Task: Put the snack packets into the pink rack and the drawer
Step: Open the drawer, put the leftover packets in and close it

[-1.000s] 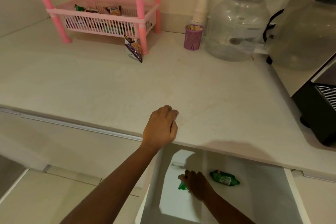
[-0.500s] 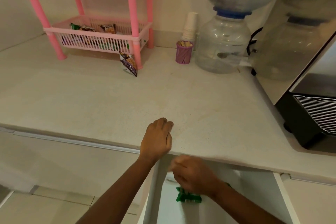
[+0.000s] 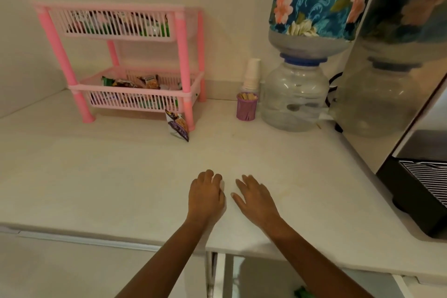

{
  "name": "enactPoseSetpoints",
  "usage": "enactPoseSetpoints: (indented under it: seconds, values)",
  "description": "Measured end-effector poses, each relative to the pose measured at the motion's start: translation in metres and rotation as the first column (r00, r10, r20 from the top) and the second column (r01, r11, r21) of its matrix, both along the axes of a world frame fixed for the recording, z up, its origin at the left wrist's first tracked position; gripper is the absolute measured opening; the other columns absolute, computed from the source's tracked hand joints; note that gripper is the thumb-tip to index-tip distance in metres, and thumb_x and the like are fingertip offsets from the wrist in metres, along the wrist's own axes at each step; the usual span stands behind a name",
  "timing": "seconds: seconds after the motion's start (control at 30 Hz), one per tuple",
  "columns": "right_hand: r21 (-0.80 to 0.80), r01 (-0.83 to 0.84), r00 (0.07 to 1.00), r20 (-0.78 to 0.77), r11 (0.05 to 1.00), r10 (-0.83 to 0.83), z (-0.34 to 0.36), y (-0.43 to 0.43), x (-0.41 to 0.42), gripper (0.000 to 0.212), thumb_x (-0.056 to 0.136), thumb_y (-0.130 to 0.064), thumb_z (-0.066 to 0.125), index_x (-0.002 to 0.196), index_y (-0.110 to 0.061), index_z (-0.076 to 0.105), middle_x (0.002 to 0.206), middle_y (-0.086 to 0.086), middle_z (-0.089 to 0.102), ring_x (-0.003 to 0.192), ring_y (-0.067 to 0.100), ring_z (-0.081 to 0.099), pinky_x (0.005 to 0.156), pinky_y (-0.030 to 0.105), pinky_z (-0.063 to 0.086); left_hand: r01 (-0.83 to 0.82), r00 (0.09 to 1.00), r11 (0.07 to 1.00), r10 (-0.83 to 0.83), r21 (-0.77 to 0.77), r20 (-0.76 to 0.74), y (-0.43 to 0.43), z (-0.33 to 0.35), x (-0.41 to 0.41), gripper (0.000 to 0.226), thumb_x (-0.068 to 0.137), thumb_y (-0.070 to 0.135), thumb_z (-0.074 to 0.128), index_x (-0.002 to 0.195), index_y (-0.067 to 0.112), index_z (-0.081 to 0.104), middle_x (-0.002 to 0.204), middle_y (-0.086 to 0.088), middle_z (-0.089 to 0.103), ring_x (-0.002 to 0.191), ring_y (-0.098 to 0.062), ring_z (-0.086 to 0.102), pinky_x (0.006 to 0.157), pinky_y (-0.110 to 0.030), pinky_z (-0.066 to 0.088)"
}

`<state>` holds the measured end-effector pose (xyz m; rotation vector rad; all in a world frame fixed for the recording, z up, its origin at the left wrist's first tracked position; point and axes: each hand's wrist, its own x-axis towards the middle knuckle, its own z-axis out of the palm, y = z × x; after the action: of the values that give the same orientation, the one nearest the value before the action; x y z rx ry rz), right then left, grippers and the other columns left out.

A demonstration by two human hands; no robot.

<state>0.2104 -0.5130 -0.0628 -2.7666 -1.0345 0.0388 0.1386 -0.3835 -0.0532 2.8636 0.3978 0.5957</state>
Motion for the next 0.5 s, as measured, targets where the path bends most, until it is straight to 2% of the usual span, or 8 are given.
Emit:
enactPoseSetpoints:
  seconds: [0.07, 0.2, 0.33, 0.37, 0.4, 0.43, 0.47, 0.5]
  values:
    - [-0.028, 0.033, 0.999, -0.023, 0.999, -0.033, -0.004, 0.008, 0.005, 0.053, 0.099, -0.044, 0.023, 0.146, -0.021, 0.018, 0.158, 0.002, 0.013, 0.146, 0.017, 0.007, 0.119, 0.04, 0.007, -0.031, 0.999, 0.999, 0.031, 0.029, -0.03, 0.023, 0.004, 0.009, 0.034, 0.093, 0.023, 0.038, 0.124, 0.014, 0.049, 0.127, -0.006, 0.052, 0.112, -0.023, 0.05, 0.089, -0.031, 0.041]
    - [0.028, 0.077, 0.997, 0.015, 0.997, -0.077, -0.013, 0.015, 0.011, 0.052, 0.099, -0.045, 0.023, 0.147, -0.026, 0.016, 0.158, -0.002, 0.01, 0.146, 0.013, 0.005, 0.119, 0.037, 0.002, -0.111, 0.986, 0.988, 0.123, 0.109, -0.113, 0.073, 0.012, 0.03, 0.043, 0.091, 0.021, 0.041, 0.133, 0.015, 0.038, 0.138, -0.009, 0.041, 0.123, -0.025, 0.043, 0.094, -0.032, 0.039]
    - [0.103, 0.073, 0.997, -0.009, 0.992, -0.072, -0.019, 0.014, 0.013, 0.051, 0.098, -0.046, 0.025, 0.146, -0.03, 0.018, 0.158, -0.007, 0.011, 0.145, 0.007, 0.005, 0.118, 0.03, -0.004, -0.175, 0.98, 0.973, 0.187, 0.149, -0.072, 0.117, 0.023, 0.055, 0.051, 0.091, 0.015, 0.042, 0.14, 0.013, 0.03, 0.147, -0.016, 0.033, 0.128, -0.029, 0.038, 0.098, -0.036, 0.039]
    - [0.146, 0.072, 0.997, 0.024, 0.987, -0.076, -0.017, 0.015, 0.011, 0.05, 0.098, -0.047, 0.023, 0.144, -0.029, 0.026, 0.156, -0.006, 0.019, 0.144, 0.007, 0.014, 0.118, 0.027, -0.003, -0.189, 0.979, 0.973, 0.197, 0.133, -0.049, 0.126, 0.026, 0.063, 0.052, 0.092, 0.018, 0.043, 0.142, 0.013, 0.027, 0.148, -0.018, 0.031, 0.128, -0.03, 0.039, 0.098, -0.038, 0.039]
    - [0.197, 0.069, 0.992, 0.087, 0.978, -0.088, -0.013, 0.017, 0.007, 0.052, 0.097, -0.049, 0.018, 0.138, -0.025, 0.04, 0.15, -0.001, 0.036, 0.138, 0.009, 0.033, 0.116, 0.024, 0.002, -0.21, 0.977, 0.973, 0.213, 0.096, -0.021, 0.135, 0.03, 0.07, 0.056, 0.093, 0.022, 0.046, 0.143, 0.014, 0.024, 0.147, -0.019, 0.03, 0.126, -0.032, 0.04, 0.097, -0.039, 0.041]
    - [0.227, 0.071, 0.989, 0.11, 0.971, -0.098, -0.008, 0.018, 0.005, 0.062, 0.097, -0.05, 0.011, 0.126, -0.02, 0.057, 0.136, 0.005, 0.055, 0.124, 0.016, 0.053, 0.113, 0.024, 0.011, -0.239, 0.971, 0.971, 0.239, 0.029, 0.009, 0.142, 0.034, 0.077, 0.061, 0.092, 0.026, 0.049, 0.145, 0.015, 0.02, 0.146, -0.02, 0.031, 0.124, -0.034, 0.043, 0.096, -0.041, 0.043]
    - [0.25, 0.066, 0.986, 0.133, 0.966, -0.101, -0.004, 0.018, 0.003, 0.073, 0.096, -0.051, 0.005, 0.112, -0.017, 0.068, 0.12, 0.007, 0.067, 0.107, 0.023, 0.065, 0.107, 0.027, 0.024, -0.268, 0.961, 0.96, 0.272, -0.078, 0.04, 0.147, 0.038, 0.084, 0.066, 0.091, 0.028, 0.052, 0.146, 0.015, 0.017, 0.144, -0.021, 0.032, 0.123, -0.036, 0.044, 0.095, -0.043, 0.044]
    - [0.257, 0.087, 0.982, 0.139, 0.963, -0.126, -0.001, 0.018, 0.001, 0.079, 0.096, -0.051, 0.002, 0.102, -0.016, 0.073, 0.109, 0.007, 0.072, 0.097, 0.025, 0.07, 0.099, 0.031, 0.04, -0.29, 0.948, 0.933, 0.311, -0.213, 0.071, 0.151, 0.042, 0.091, 0.072, 0.089, 0.029, 0.055, 0.146, 0.012, 0.014, 0.143, -0.022, 0.033, 0.123, -0.038, 0.045, 0.096, -0.046, 0.044]
